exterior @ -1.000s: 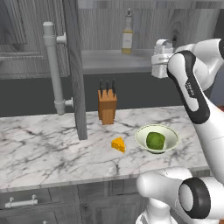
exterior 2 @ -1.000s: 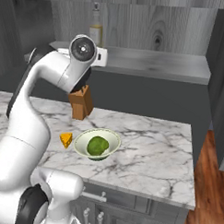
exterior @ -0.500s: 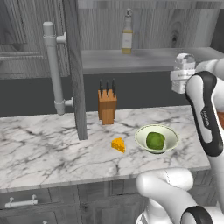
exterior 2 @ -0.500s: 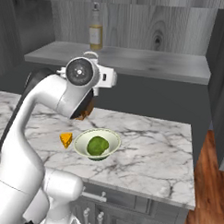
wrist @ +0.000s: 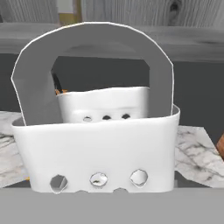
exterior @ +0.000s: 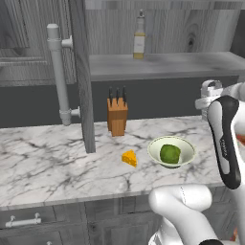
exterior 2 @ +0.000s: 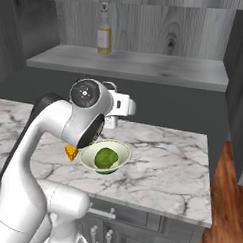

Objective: Pick the cheese from the fridge and the cheese grater from the cabinet and place them next to the salad bowl.

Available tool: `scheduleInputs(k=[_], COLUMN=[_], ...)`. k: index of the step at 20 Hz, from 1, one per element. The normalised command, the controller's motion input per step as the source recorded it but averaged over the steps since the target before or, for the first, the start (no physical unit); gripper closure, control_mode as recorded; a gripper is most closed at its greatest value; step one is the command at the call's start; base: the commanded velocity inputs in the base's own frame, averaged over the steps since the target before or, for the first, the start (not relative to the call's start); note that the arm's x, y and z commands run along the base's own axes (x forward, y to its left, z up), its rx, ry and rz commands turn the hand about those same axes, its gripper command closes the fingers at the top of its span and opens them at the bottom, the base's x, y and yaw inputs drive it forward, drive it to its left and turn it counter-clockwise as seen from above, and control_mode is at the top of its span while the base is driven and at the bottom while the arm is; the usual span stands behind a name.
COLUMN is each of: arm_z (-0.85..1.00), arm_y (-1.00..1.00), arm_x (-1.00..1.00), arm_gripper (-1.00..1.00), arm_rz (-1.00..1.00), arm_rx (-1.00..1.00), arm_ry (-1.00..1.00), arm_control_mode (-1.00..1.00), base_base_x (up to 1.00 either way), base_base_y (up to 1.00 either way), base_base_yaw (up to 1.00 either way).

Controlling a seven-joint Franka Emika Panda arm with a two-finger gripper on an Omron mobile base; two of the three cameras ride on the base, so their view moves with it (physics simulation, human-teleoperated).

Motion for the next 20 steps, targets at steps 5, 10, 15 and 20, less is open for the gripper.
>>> scheduleInputs(k=[5, 10, 15, 20], arm_z=[-0.7, -0.7, -0.63, -0.58], arm_y=[-0.32, -0.28, -0.29, -0.37], arm_x=[-0.07, -0.07, 0.11, 0.17], arm_gripper=[1.0, 1.0, 1.0, 1.0], arm_rz=[0.0, 0.02, 0.0, 0.03], arm_rx=[0.0, 0.0, 0.0, 0.01], arm_ry=[0.0, 0.01, 0.24, 0.2], arm_control_mode=[-1.0, -1.0, -1.0, -1.0], base_base_x=[0.0, 0.0, 0.0, 0.0], base_base_y=[0.0, 0.0, 0.0, 0.0], base_base_yaw=[0.0, 0.0, 0.0, 0.0])
